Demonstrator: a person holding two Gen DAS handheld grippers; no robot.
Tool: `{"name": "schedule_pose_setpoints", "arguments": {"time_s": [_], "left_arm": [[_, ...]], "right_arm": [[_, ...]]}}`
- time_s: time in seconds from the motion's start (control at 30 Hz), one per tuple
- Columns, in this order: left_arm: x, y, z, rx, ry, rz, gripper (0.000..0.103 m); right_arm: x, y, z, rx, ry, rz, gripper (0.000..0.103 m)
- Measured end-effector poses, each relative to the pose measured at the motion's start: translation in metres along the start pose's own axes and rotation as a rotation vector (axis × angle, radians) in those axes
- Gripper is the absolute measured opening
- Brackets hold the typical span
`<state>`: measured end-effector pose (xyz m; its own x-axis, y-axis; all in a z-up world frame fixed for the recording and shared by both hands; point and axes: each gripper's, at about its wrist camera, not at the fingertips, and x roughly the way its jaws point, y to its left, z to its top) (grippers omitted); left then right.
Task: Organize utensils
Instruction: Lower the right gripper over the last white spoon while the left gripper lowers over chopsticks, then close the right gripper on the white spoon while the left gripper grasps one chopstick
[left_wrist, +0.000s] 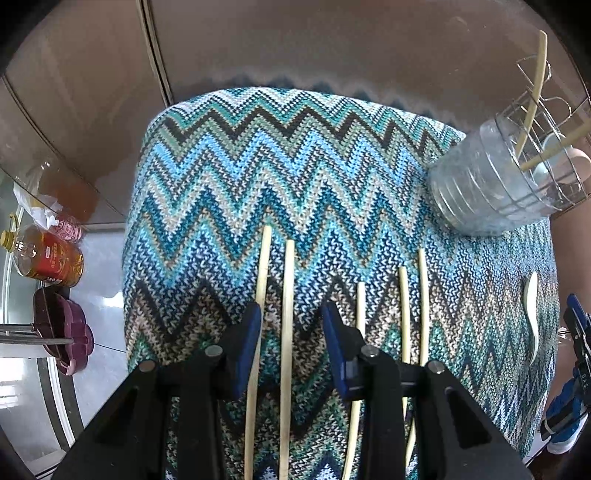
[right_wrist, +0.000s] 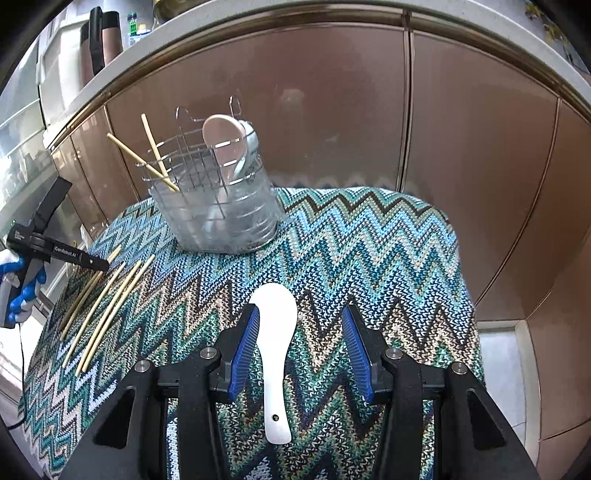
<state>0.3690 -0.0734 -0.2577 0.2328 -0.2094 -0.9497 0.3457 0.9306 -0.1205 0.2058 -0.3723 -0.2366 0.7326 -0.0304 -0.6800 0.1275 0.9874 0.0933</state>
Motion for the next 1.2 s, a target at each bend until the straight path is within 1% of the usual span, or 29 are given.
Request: {"name": "schedule_pose_setpoints", "arguments": {"time_s": [0.13, 0.23, 0.33, 0.47, 0.6, 0.7, 0.73, 0.8, 0.93, 1.03, 1.13, 1.2], "left_arm": [[0.001, 0.002, 0.008, 0.011, 0.008, 0.001, 0.026], [-0.001, 0.003, 0.01, 0.03, -0.006, -0.001, 0.026], [-0.008, -0.008, 0.01, 0.034, -0.005, 0.002, 0.026], [0.002, -0.005, 0.007, 0.022, 0.02, -0.004, 0.026], [0.013, -0.003, 0.01, 0.019, 0.046, -0.013, 0.018], [0.015, -0.003, 0.014, 0.032, 0.056, -0.022, 0.017], [0.016, -0.002, 0.017, 0.035, 0.063, -0.025, 0.016], [0.019, -0.001, 0.022, 0.027, 0.087, -0.03, 0.015], [0.023, 0.007, 0.025, 0.033, 0.107, -0.042, 0.015], [0.025, 0.01, 0.03, 0.043, 0.117, -0.04, 0.015], [0.025, 0.006, 0.033, 0.056, 0.122, -0.032, 0.015], [0.025, 0.0, 0.032, 0.057, 0.12, -0.028, 0.015]], "right_arm": [[0.008, -0.002, 0.005, -0.012, 0.022, 0.024, 0.046], [0.01, -0.001, 0.01, -0.032, 0.027, 0.024, 0.046], [0.013, -0.002, 0.013, -0.031, 0.027, 0.043, 0.046], [0.017, -0.003, 0.014, -0.024, 0.033, 0.054, 0.046], [0.023, -0.005, 0.015, -0.028, 0.059, 0.087, 0.046], [0.031, -0.008, 0.019, -0.025, 0.108, 0.154, 0.046], [0.038, -0.011, 0.023, -0.023, 0.144, 0.197, 0.046], [0.047, -0.013, 0.028, -0.033, 0.188, 0.227, 0.046], [0.076, -0.02, 0.039, -0.07, 0.319, 0.306, 0.046], [0.091, -0.018, 0.042, -0.098, 0.389, 0.366, 0.046], [0.103, -0.012, 0.046, -0.143, 0.439, 0.387, 0.045], [0.108, -0.007, 0.05, -0.174, 0.464, 0.393, 0.04]]}}
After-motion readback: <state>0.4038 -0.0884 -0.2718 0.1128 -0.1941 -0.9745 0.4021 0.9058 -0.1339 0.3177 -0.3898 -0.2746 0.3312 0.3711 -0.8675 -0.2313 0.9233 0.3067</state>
